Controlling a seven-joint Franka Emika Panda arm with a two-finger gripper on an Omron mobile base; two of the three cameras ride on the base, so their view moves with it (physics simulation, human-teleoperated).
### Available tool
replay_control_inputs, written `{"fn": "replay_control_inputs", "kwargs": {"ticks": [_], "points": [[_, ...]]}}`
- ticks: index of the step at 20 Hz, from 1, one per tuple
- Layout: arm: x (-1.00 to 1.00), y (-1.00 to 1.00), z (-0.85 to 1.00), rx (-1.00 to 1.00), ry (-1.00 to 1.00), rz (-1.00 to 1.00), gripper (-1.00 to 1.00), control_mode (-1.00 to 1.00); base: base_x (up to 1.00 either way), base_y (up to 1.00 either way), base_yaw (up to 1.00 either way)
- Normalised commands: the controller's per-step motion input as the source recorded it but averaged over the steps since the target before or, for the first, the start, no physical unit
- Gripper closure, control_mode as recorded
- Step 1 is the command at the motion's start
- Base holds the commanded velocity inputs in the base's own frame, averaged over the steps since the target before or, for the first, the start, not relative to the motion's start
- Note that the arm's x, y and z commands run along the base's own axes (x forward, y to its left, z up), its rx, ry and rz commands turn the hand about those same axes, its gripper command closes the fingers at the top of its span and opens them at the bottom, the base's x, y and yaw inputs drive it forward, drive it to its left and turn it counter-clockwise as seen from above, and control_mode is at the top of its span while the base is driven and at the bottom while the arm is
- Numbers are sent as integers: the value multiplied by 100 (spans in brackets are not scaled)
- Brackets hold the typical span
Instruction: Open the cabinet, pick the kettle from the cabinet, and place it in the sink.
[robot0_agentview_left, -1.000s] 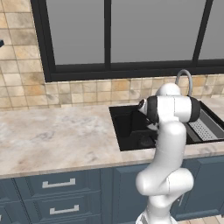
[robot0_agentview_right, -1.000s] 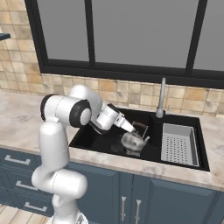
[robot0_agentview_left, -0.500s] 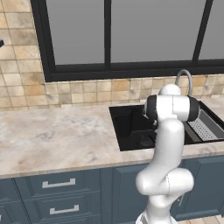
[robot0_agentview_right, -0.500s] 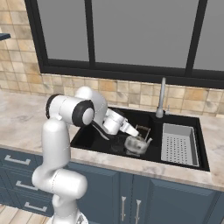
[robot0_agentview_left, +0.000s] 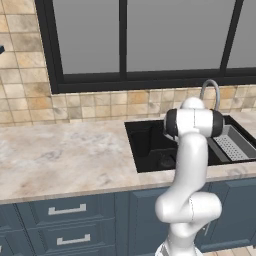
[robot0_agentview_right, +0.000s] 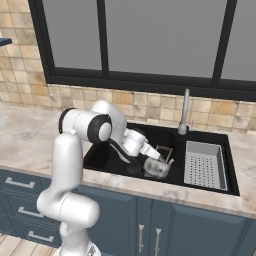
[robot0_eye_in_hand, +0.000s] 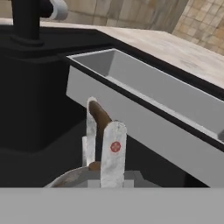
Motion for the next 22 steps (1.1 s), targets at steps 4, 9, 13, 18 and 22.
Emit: {"fn": "replay_control_inputs", "kwargs": {"ticks": [4, 9, 13, 18, 22], "points": [[21, -2, -20, 2, 0, 0, 100, -100, 0, 0, 0], [28, -6, -18, 0, 0, -3, 100, -100, 0, 0, 0], [32, -8, -17, 0, 0, -7, 100, -100, 0, 0, 0], [25, -11, -24, 0, 0, -10, 100, -100, 0, 0, 0], [23, -17, -24, 0, 0, -12, 100, -100, 0, 0, 0]]}}
